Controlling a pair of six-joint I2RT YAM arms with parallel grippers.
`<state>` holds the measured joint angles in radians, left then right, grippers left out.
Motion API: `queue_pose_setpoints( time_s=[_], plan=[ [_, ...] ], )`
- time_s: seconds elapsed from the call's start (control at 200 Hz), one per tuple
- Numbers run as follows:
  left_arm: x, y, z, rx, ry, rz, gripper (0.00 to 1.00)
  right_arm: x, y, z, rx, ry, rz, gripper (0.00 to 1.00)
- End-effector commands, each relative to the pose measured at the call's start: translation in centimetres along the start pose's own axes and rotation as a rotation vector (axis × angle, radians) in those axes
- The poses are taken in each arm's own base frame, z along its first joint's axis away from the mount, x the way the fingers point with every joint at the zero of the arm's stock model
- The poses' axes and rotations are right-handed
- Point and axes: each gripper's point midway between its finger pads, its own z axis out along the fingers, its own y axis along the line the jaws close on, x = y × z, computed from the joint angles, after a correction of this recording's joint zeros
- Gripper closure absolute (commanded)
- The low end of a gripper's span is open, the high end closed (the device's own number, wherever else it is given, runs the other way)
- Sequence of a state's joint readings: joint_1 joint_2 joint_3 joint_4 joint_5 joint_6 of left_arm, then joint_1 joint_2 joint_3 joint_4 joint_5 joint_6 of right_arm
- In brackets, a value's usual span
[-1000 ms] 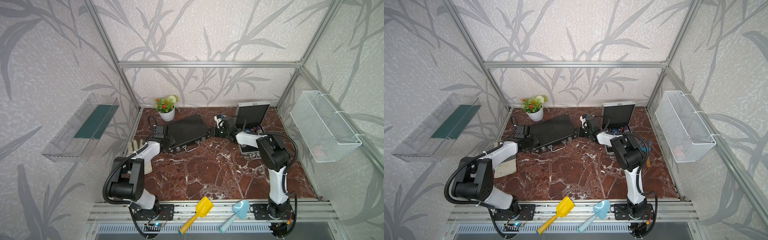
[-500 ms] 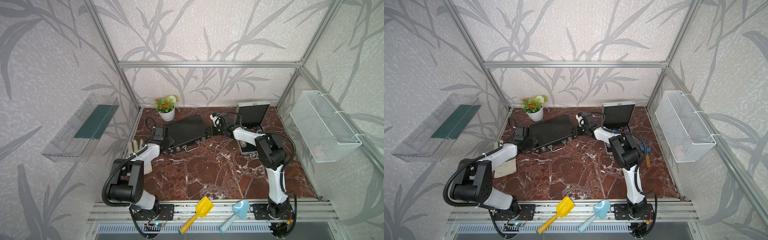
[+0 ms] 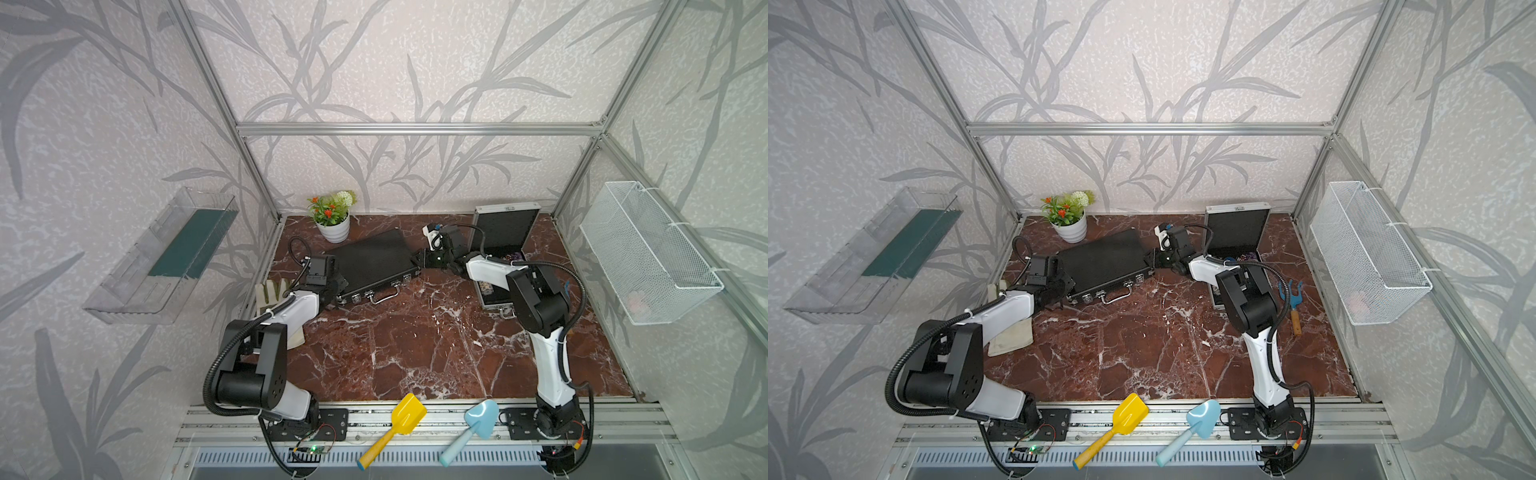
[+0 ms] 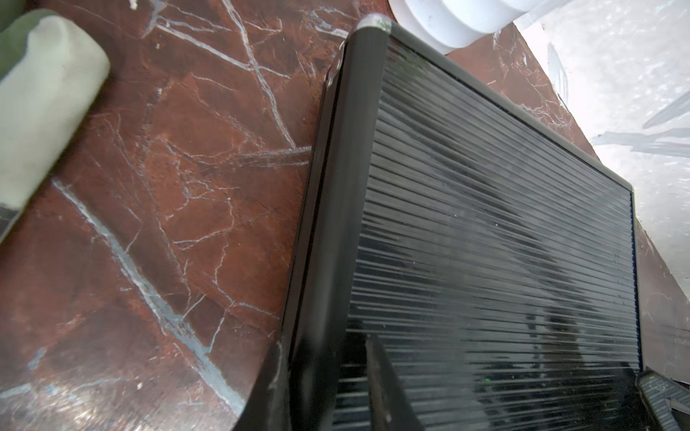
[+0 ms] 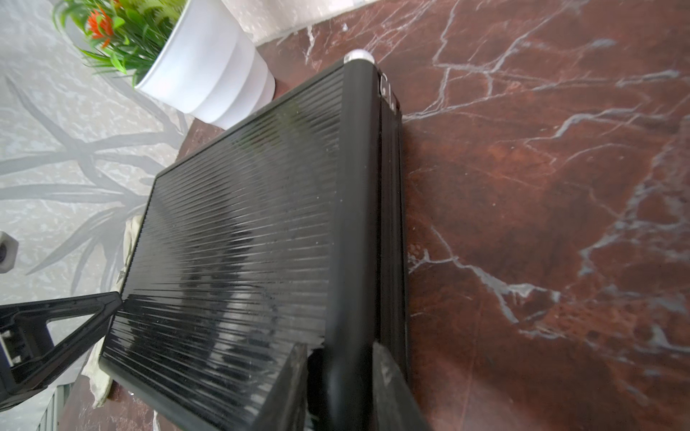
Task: Open the poker set cases
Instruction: Adjust the poker set case at the center of the board.
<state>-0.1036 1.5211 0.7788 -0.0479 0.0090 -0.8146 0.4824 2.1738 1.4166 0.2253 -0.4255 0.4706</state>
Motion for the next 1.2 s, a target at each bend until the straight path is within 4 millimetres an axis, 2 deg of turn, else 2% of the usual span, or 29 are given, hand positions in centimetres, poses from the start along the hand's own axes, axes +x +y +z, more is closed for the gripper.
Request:
queue_pose_setpoints(
  time_s=[0.0, 0.245, 0.395, 0.58, 0.66, 0.86, 1.074, 1.194],
  plan=[
    [11.1, 1.9, 1.6, -0.039, 0.394, 0.090, 0.98, 15.0, 4.0, 0.3, -0.126, 0.443, 0.108, 0.85],
    [12.4, -0.4, 1.6, 0.017, 0.433, 0.146, 0.99, 17.9, 5.7, -2.2, -0.151, 0.487, 0.126, 0.92],
    [12.9, -0.5, 1.6, 0.026, 0.444, 0.152, 0.99, 19.7, 5.2, -3.4, -0.128, 0.524, 0.132, 0.98],
    [13.4, -0.8, 0.8, 0.051, 0.447, 0.179, 0.99, 21.4, 6.0, -5.3, -0.118, 0.567, 0.123, 0.98],
    [13.7, -0.8, 0.4, 0.056, 0.448, 0.200, 0.99, 22.0, 5.7, -6.1, -0.095, 0.557, 0.142, 0.97],
    [14.9, -0.9, -0.1, 0.066, 0.473, 0.252, 0.99, 22.5, 4.9, -7.2, -0.056, 0.508, 0.200, 0.97],
    [16.4, -0.8, -0.6, 0.071, 0.484, 0.264, 0.99, 21.6, 4.5, -7.4, -0.040, 0.444, 0.243, 0.97],
    [16.9, -0.8, -1.3, 0.073, 0.475, 0.262, 0.99, 21.5, 4.9, -7.7, -0.054, 0.437, 0.253, 0.97]
  ],
)
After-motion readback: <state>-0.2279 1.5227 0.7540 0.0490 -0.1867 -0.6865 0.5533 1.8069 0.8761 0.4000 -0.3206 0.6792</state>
